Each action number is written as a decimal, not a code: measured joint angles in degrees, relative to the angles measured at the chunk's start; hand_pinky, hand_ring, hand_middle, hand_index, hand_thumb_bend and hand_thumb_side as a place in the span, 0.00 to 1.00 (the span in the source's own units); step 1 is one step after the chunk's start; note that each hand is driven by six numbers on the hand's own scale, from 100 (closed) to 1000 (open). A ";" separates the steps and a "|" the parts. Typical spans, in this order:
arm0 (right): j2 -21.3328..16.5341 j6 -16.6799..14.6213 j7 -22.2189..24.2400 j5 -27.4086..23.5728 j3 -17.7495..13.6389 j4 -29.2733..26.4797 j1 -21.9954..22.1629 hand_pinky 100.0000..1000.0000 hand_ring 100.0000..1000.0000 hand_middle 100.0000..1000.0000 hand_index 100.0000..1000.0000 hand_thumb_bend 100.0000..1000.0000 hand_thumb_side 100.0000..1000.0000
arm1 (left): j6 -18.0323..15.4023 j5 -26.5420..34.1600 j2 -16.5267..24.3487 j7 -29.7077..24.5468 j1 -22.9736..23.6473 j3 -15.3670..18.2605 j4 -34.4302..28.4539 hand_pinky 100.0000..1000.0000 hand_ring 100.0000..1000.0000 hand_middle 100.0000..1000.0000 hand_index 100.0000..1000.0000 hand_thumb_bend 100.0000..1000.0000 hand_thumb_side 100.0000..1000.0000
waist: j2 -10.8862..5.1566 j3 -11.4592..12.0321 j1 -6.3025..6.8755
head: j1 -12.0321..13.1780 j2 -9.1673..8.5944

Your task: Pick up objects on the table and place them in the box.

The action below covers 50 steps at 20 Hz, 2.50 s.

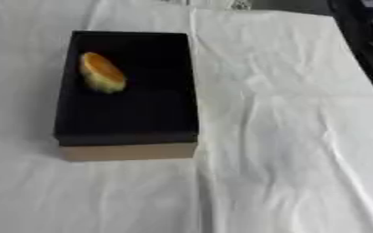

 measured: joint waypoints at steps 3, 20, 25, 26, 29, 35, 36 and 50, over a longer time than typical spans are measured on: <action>3.63 -0.69 1.67 3.21 2.62 1.62 -1.69 0.68 0.60 0.03 0.50 0.00 0.00 | -1.44 0.05 0.17 0.70 -0.46 -0.50 0.00 0.84 0.85 0.74 0.87 0.21 0.30 | 0.00 1.09 0.01 | -1.43 -0.04; 9.53 -12.68 -2.11 31.75 9.93 8.95 3.55 0.95 1.00 0.75 0.92 0.05 0.24 | -2.62 0.04 0.46 1.15 -0.32 -0.98 0.00 0.84 0.86 0.74 0.87 0.19 0.32 | 0.00 1.23 -0.09 | -1.95 -0.31; 9.51 -14.05 -3.48 33.42 8.66 9.36 3.66 0.95 1.00 0.75 0.93 0.06 0.22 | -2.35 0.04 0.43 0.87 -0.08 -0.97 0.00 0.84 0.86 0.74 0.87 0.19 0.33 | 0.00 0.92 -0.04 | -1.62 -0.27; 9.50 -14.14 -3.56 33.40 8.35 9.36 3.66 0.95 1.00 0.75 0.93 0.06 0.21 | -2.31 0.04 0.42 0.83 0.04 -0.97 0.00 0.84 0.86 0.74 0.87 0.19 0.33 | 0.00 0.85 -0.02 | -1.61 -0.26; 9.14 -14.26 -3.69 32.30 7.33 8.97 3.72 0.91 1.00 0.69 0.92 0.05 0.00 | -2.23 0.04 0.42 0.75 0.21 -0.96 0.00 0.84 0.86 0.74 0.87 0.19 0.33 | 0.00 0.46 0.12 | -1.53 -0.26; 4.91 -12.30 -6.16 19.22 2.86 1.24 6.84 0.93 0.99 0.56 0.88 0.00 0.00 | -1.87 0.00 0.42 1.02 0.79 -0.57 0.00 0.84 0.86 0.74 0.87 0.19 0.33 | -0.42 -1.45 0.35 | 0.13 -0.29; 3.64 -10.76 -7.61 14.86 1.58 -0.95 8.17 0.93 0.99 0.56 0.88 0.00 0.00 | -1.74 -0.11 0.42 1.15 0.97 -0.48 0.00 0.84 0.87 0.74 0.87 0.19 0.33 | -0.55 -1.99 0.44 | 0.61 -0.30; -13.25 -14.98 -22.74 -27.96 -23.61 -24.98 47.46 0.92 0.95 0.62 0.88 0.00 0.00 | 0.98 -3.84 0.47 5.72 7.20 3.68 0.00 0.84 0.88 0.74 0.87 0.15 0.38 | -0.99 -13.61 4.42 | 12.87 0.76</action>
